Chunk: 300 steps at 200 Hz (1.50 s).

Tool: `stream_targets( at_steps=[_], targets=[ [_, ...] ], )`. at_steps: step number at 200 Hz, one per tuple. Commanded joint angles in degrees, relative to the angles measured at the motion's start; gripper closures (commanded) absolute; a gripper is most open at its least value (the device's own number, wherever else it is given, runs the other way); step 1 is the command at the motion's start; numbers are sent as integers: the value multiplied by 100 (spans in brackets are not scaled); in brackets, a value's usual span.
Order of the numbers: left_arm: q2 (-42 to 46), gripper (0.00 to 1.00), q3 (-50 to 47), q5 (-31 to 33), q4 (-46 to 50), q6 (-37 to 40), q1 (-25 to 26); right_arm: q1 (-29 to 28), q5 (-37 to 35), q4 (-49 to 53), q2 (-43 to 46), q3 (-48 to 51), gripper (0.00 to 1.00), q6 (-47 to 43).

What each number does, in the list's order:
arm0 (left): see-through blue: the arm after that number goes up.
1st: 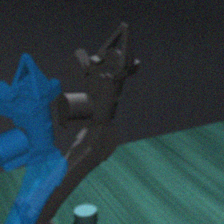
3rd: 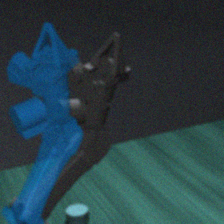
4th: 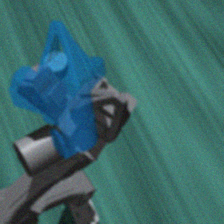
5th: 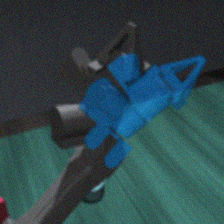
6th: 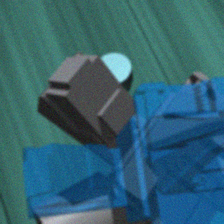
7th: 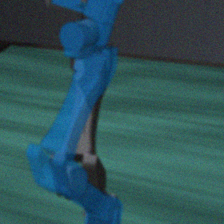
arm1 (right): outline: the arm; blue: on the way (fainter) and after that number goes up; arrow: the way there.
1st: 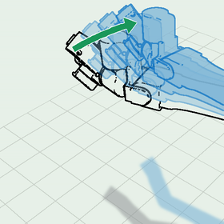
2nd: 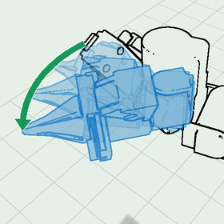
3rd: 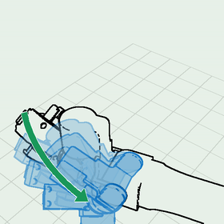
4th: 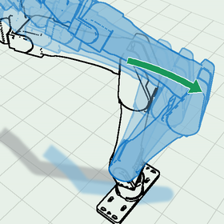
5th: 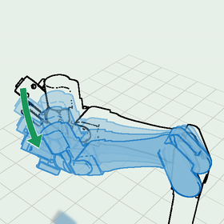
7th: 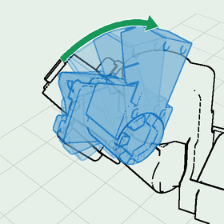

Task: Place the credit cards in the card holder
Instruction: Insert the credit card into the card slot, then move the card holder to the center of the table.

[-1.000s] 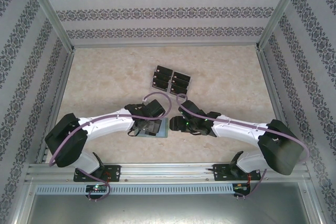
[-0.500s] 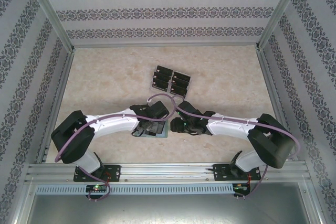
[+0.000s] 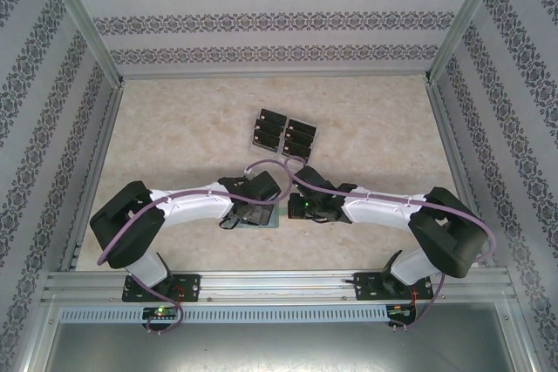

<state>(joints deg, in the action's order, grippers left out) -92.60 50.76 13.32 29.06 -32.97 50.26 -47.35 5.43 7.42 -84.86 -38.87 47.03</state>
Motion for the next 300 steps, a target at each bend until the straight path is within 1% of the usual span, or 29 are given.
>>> stream_targets(
  at_steps=[1, 46, 107, 221, 300],
  targets=[
    [-24, 0, -88, 115, -68, -77, 72, 66, -28, 35, -9, -50, 100, -62],
    [42, 0, -158, 350, 55, -257, 50, 121, -52, 115, 71, 11, 100, -115],
    [68, 0, -216, 499, 129, -416, -96, 200, -77, 221, 213, 68, 100, -176],
    [296, 0, -382, 602, 205, -447, -357, 455, -140, 360, 389, 221, 100, -325],
    [324, 0, -259, 517, 35, -377, -394, 561, -48, 329, 457, 284, 100, -422]
  ],
)
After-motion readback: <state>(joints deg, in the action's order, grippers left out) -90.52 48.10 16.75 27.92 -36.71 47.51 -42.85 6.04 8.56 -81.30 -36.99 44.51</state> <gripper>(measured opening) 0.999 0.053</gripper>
